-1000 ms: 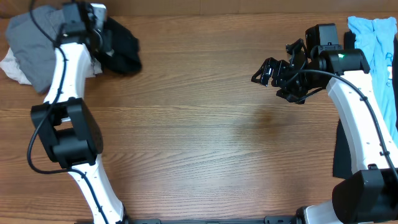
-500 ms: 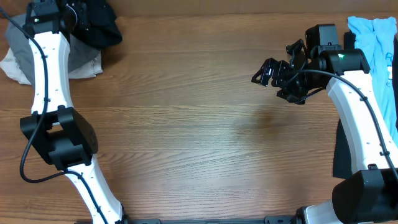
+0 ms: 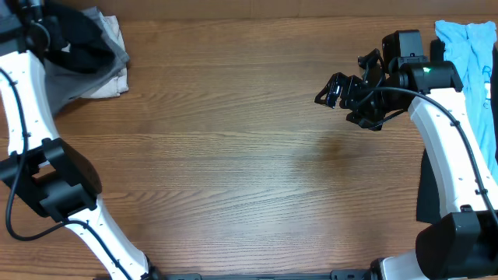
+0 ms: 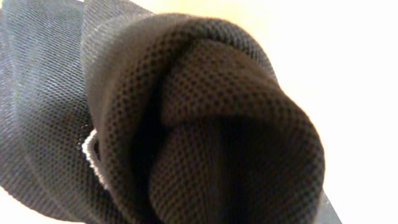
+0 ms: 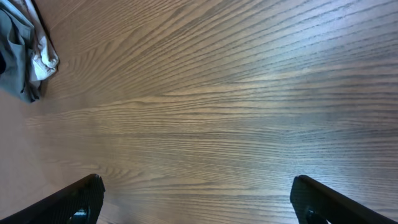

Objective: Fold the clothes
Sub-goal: 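Carry the black bundle with left gripper to the grey clothes stack, then lower the bundle onto the stack and open the left gripper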

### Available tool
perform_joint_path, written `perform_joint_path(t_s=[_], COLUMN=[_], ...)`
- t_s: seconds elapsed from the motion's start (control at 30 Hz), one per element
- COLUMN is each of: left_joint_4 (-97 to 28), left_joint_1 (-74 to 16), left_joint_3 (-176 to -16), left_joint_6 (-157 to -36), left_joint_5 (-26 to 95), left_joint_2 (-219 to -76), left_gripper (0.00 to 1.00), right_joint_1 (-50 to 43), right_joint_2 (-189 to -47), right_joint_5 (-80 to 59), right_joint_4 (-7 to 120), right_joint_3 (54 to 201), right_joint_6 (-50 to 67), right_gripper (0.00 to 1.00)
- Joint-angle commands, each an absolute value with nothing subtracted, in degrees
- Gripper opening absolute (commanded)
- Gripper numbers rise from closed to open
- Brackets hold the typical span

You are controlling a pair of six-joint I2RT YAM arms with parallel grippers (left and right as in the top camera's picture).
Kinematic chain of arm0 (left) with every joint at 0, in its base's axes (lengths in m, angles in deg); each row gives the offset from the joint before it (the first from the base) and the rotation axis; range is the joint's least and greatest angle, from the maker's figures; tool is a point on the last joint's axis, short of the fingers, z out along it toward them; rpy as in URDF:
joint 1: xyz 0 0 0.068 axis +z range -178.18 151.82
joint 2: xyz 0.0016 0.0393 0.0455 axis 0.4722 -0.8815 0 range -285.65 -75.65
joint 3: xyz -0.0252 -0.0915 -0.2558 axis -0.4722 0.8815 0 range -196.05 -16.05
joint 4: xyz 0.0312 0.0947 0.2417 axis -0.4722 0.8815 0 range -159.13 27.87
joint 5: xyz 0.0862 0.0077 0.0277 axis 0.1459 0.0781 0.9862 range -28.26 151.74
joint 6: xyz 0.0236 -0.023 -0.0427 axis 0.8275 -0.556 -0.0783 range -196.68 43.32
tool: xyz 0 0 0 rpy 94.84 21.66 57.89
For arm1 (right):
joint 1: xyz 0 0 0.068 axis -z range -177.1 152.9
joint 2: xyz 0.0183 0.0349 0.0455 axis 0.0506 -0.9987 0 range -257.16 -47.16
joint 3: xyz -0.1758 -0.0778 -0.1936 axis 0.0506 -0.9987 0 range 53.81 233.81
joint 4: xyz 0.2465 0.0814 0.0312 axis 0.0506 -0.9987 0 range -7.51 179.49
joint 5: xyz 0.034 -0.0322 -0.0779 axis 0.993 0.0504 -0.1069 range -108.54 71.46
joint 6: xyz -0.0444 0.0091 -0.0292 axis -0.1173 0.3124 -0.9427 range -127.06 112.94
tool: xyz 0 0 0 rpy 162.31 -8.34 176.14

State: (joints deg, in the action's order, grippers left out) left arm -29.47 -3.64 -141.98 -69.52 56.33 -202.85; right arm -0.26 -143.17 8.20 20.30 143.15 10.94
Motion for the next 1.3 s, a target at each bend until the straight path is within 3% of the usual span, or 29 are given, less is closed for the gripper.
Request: perform_joint_path(t_s=[0.0,0.27,0.43,0.5,0.6,0.63,0.67,0.7,0.8,1.07,1.13,1.17,1.27], left_joint_4=[-29.9,-29.4,-27.8,-26.9,-26.1,-26.1,-25.9,-25.6,-25.2,-25.8,-25.8,-25.8,-25.8], left_joint_1=[-3.4,-2.9,-0.8,0.2,1.9,2.4,2.9,3.4,4.2,3.4,3.1,3.0,2.8], left_joint_3=[-143.6,-143.6,-143.6,-143.6,-143.6,-143.6,-143.7,-143.7,-143.7,-143.8,-143.8,-143.8,-143.8], left_joint_6=[-71.7,-75.0,-76.6,-76.9,-76.9,-76.9,-76.9,-76.9,-77.8,-78.4,-78.7,-79.4,-82.7], left_joint_5=[50.2,48.5,52.2,55.2,57.5,57.7,57.6,57.3,57.3,57.3,57.3,57.3,57.2], left_joint_2=[-205.6,-214.0,-217.7,-217.9,-217.5,-217.3,-217.1,-216.8,-215.3,-206.4,-203.7,-202.3,-199.1], left_gripper=[0.04,0.10,0.21,0.33,0.36,0.51,0.79,0.88,1.00,1.00,0.95,0.89,0.35], right_joint_1=[-0.5,-0.5,-0.5,-0.5,-0.5,-0.5,-0.5,-0.5,-0.5,-0.5,-0.5,-0.5,-0.5], right_joint_2=[-143.3,-143.3,-143.3,-143.3,-143.3,-143.3,-143.3,-143.3,-143.3,-143.3,-143.3,-143.3,-143.3], right_joint_5=[8.0,8.0,8.0,8.0,8.0,8.0,8.0,8.0,8.0,8.0,8.0,8.0,8.0], right_joint_4=[20.1,19.5,19.2,19.2,19.3,19.3,19.3,19.3,19.3,19.1,19.3,19.3,19.3], right_joint_3=[143.3,143.3,143.3,143.3,143.3,143.3,143.3,143.3,143.3,143.3,143.3,143.3,143.3], right_joint_6=[10.9,10.9,10.9,10.9,10.9,10.9,10.9,10.9,10.9,10.4,10.2,9.7,8.9], right_gripper=[1.00,1.00,1.00,1.00,1.00,1.00,1.00,1.00,1.00,1.00,1.00,1.00,1.00])
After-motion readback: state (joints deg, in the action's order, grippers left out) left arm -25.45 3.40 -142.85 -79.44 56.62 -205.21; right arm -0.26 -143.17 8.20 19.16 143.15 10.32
